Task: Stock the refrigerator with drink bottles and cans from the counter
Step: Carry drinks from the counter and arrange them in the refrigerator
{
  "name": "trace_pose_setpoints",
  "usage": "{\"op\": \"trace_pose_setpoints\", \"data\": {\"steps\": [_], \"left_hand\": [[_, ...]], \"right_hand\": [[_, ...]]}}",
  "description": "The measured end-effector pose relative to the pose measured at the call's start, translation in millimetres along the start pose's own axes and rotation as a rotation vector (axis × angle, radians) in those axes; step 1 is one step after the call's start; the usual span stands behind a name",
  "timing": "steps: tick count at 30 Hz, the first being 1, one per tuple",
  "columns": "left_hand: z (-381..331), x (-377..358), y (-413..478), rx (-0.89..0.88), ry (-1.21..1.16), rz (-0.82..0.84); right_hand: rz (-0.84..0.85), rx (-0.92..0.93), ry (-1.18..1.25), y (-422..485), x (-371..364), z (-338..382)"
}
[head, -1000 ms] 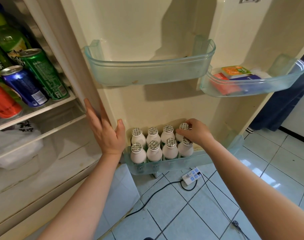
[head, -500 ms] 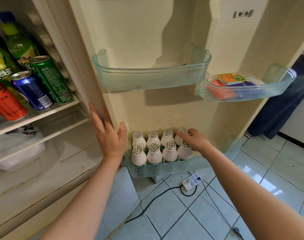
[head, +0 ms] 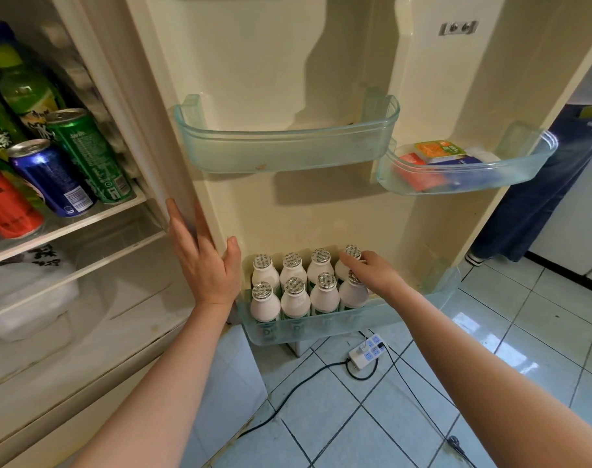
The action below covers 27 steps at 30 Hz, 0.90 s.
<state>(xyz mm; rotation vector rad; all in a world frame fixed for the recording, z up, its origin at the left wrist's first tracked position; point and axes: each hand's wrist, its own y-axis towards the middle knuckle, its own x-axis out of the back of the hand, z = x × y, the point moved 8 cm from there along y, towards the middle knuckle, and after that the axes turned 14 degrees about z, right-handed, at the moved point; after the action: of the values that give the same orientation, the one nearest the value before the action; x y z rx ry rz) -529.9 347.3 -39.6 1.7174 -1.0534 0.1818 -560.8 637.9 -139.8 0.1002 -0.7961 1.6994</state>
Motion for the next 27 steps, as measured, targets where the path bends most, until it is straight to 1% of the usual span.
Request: {"op": "trace_pose_setpoints", "data": {"steps": [7, 9, 11, 13, 15, 17, 20, 23, 25, 27], "left_hand": [[-3.1, 2.4, 0.4, 0.007, 0.015, 0.024], [-2.3, 2.8, 0.5, 0.017, 0.016, 0.038], [-1.8, 2.7, 0.3, 0.032, 0.007, 0.060], [-2.9, 3.1, 0.0, 0.038, -0.003, 0.086], [-3.9, 5.7, -0.1, 0.032, -0.019, 0.126], [-4.0, 11.0, -1.7, 0.030, -0.068, 0.181], [-2.7, 25.2, -7.8, 0.072, -0.174, 0.213], [1.2, 46.5, -18.2, 0.170, -0.233, 0.158], [7.1, 59.9, -28.4, 0.240, -0.267, 0.111], [13.4, 66.5, -39.8, 0.319, -0.335, 0.093]], "right_hand": [[-0.025, -0.016, -0.035, -5.1, 0.1, 0.2], [-0.057, -0.011, -0.064, -9.7, 2.1, 5.1], [-0.141, 0.015, -0.099, -18.9, 8.9, 14.8], [-0.267, 0.071, -0.165, -33.6, 18.0, 30.5], [-0.378, 0.169, -0.219, -50.6, 22.1, 50.2], [-0.453, 0.308, -0.225, -68.3, 20.0, 70.1], [-0.502, 0.501, -0.171, -91.0, 9.4, 94.0], [-0.514, 0.584, -0.106, -98.8, -1.8, 105.2], [-0.545, 0.562, 0.029, -95.5, 1.4, 97.6], [-0.584, 0.450, 0.153, -82.4, 14.7, 75.7]]}}
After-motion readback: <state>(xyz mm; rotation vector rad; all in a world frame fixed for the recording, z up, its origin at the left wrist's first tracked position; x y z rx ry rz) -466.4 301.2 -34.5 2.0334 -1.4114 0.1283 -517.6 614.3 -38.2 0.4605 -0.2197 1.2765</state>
